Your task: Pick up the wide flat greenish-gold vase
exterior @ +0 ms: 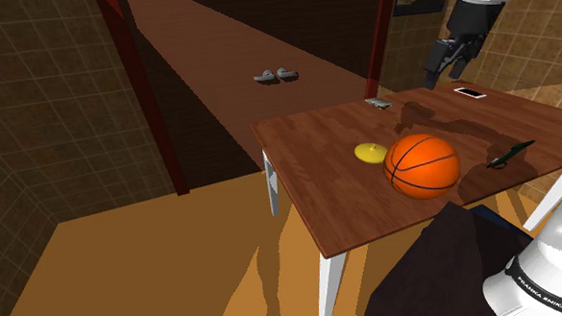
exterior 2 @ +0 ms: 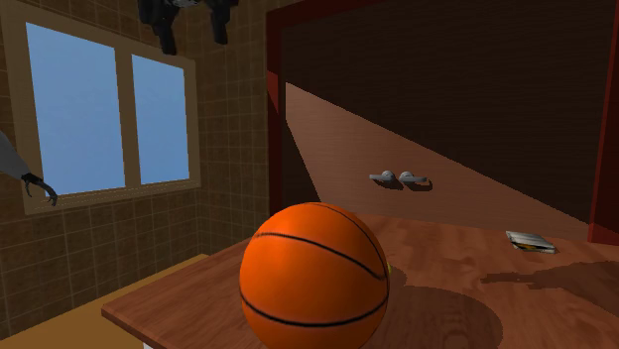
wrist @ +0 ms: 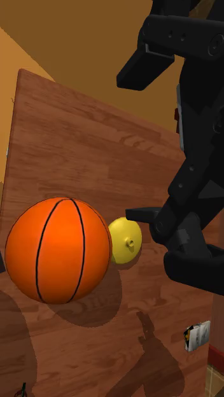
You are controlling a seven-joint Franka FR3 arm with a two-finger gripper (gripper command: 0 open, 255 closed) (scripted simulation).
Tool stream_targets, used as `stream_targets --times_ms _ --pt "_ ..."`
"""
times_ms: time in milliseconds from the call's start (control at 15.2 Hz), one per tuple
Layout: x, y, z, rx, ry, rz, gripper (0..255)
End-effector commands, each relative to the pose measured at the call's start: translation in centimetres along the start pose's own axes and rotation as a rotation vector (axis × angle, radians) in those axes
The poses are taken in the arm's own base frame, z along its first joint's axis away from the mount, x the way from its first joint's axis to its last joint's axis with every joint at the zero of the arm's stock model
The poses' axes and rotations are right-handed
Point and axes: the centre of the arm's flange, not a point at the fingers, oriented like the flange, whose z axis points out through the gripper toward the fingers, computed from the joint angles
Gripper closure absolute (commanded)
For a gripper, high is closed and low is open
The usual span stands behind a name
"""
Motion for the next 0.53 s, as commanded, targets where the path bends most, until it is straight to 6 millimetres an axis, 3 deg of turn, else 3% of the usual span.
stream_targets --times_ms 0,462 --pt "0.0 0.0 0.0 0.0 0.0 0.0 0" --pt "6.1 3.1 6.9 0.009 -0.043 0.06 0"
